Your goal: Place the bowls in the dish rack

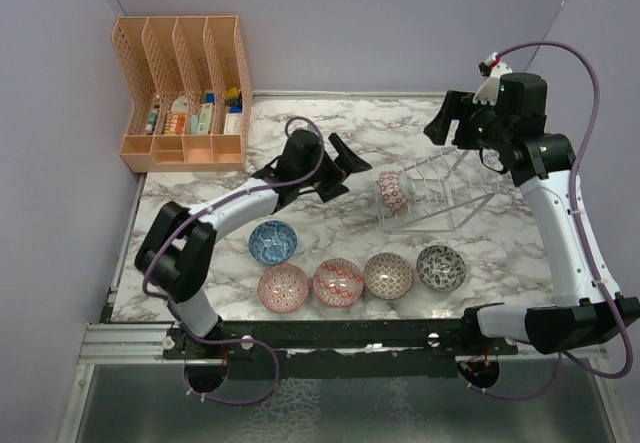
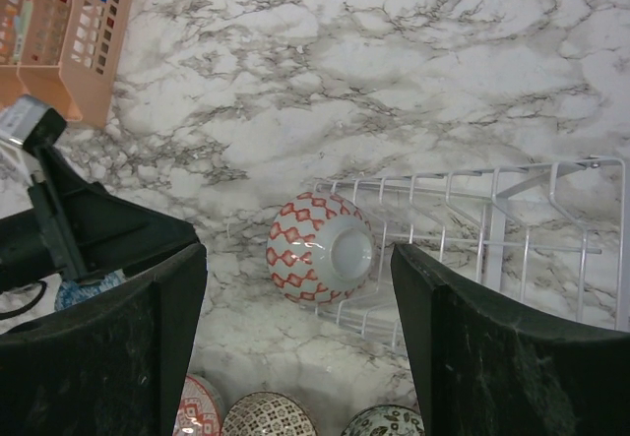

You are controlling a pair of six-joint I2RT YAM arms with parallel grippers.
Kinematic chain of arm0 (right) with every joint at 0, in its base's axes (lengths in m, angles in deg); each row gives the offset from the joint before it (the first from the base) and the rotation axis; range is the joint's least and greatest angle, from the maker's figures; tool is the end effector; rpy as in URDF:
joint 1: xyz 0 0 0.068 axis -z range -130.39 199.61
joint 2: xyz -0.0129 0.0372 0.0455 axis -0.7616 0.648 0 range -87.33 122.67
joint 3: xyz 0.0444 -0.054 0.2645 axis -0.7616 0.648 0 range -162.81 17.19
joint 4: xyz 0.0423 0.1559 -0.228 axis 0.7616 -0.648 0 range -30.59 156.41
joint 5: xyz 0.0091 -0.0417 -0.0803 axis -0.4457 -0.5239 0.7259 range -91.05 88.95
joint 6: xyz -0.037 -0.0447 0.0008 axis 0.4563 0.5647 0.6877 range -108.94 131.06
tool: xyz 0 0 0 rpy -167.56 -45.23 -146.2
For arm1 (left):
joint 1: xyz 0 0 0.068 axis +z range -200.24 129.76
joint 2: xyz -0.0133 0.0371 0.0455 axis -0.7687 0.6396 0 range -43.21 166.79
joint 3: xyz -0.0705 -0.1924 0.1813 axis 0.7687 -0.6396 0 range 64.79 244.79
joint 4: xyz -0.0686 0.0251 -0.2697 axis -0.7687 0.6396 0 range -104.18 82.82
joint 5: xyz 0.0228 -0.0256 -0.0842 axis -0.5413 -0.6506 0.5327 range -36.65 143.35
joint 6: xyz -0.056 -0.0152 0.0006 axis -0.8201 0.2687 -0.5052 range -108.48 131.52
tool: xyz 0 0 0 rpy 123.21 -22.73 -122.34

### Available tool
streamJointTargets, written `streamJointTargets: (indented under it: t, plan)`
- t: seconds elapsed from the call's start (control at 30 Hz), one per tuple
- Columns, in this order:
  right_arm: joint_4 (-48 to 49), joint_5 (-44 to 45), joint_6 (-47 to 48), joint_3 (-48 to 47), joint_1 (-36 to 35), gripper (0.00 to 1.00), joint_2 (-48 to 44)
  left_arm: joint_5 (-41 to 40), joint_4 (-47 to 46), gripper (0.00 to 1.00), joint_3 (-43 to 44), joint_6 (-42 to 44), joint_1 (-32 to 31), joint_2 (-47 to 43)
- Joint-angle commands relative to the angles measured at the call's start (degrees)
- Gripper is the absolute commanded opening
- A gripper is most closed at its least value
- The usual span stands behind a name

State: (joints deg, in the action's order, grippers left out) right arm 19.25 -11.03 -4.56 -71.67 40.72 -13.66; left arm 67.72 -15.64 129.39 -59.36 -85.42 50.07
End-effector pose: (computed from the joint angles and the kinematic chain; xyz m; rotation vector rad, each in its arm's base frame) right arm 0.2777 0.0507 0.4339 0.0224 2.1504 0.4361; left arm 0.3187 -0.2373 0.2515 -0.5449 2.2784 -1.3155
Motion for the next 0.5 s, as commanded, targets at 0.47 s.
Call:
streamJointTargets:
  t: [0.47]
  plan:
    - [-0.4, -8.3, -3.0, -0.6, 0.3, 0.76, 1.0, -25.1, 34.1, 0.68, -11.2, 22.4, -0.1, -17.7]
